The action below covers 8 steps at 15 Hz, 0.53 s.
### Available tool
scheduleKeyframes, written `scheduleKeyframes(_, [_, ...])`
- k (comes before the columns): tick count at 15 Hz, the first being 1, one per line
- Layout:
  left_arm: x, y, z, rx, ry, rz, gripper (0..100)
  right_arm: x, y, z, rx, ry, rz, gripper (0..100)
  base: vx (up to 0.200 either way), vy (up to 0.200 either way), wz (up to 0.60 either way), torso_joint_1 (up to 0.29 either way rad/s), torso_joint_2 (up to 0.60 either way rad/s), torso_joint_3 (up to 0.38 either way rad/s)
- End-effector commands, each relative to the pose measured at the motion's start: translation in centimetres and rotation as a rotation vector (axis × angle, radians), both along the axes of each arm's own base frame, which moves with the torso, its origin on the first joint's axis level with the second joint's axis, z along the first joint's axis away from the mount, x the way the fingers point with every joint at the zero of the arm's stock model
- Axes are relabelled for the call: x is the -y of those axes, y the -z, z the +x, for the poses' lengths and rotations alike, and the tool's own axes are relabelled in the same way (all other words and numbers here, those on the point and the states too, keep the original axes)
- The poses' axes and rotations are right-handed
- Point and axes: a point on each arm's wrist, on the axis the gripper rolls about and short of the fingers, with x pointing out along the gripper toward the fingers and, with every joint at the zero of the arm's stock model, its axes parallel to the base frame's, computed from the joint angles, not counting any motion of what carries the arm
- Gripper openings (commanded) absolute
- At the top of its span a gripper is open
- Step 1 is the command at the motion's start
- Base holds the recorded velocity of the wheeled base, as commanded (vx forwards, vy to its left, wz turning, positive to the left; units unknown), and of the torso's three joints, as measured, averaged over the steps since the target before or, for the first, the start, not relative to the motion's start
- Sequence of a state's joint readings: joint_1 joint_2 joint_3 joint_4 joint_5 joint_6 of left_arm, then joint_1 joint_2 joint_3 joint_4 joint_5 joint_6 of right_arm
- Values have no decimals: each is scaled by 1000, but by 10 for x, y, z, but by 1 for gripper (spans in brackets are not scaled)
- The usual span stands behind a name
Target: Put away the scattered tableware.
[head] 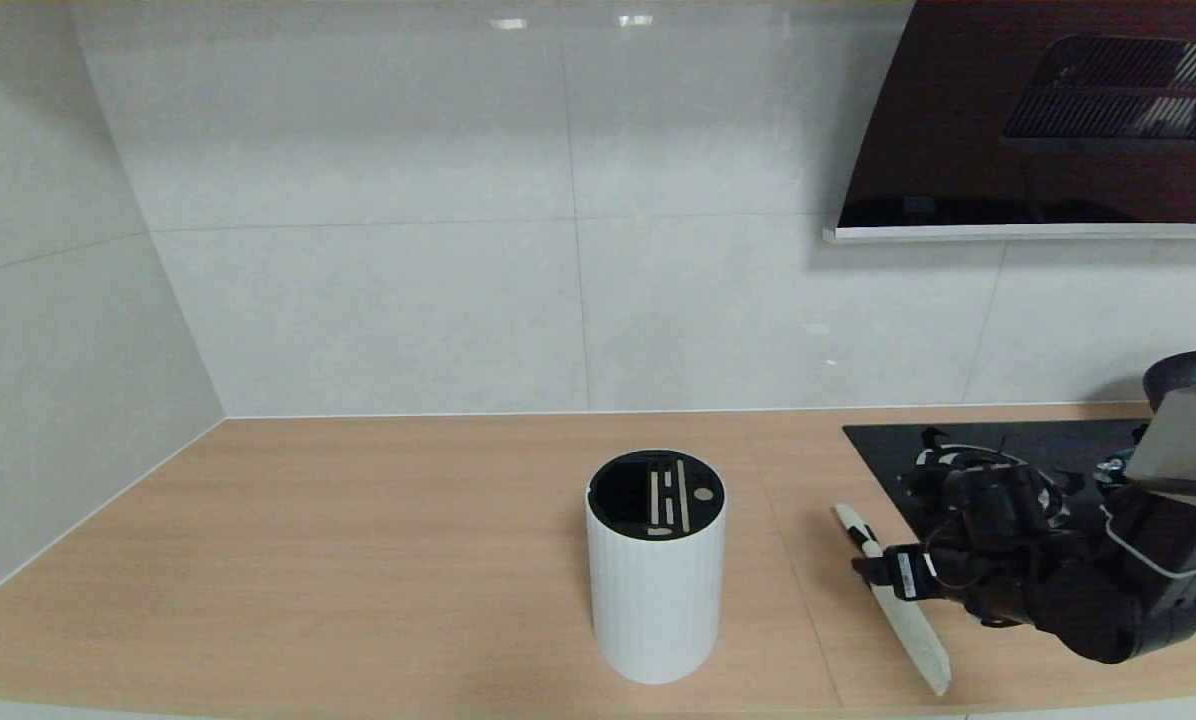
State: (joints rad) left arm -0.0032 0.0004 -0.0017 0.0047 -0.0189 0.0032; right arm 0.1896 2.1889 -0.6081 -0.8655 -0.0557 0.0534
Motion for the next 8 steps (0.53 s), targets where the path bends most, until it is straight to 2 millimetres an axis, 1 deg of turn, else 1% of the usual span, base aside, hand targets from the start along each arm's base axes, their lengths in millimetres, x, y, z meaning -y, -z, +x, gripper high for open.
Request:
scheduleKeyframes(1, [0, 0, 0, 0, -1, 0, 100, 0, 29, 2, -67, 4, -16, 100, 0, 0, 0, 0, 0, 0])
scheduleKeyframes(5, [0, 0, 0, 0, -1, 0, 100, -1, 44, 12, -76, 39, -50, 100, 0, 0, 0, 0, 0, 0])
scheduleKeyframes(8, [0, 0, 0, 0, -1, 0, 100, -2, 47, 18, -67, 51, -38, 100, 0, 0, 0, 0, 0, 0])
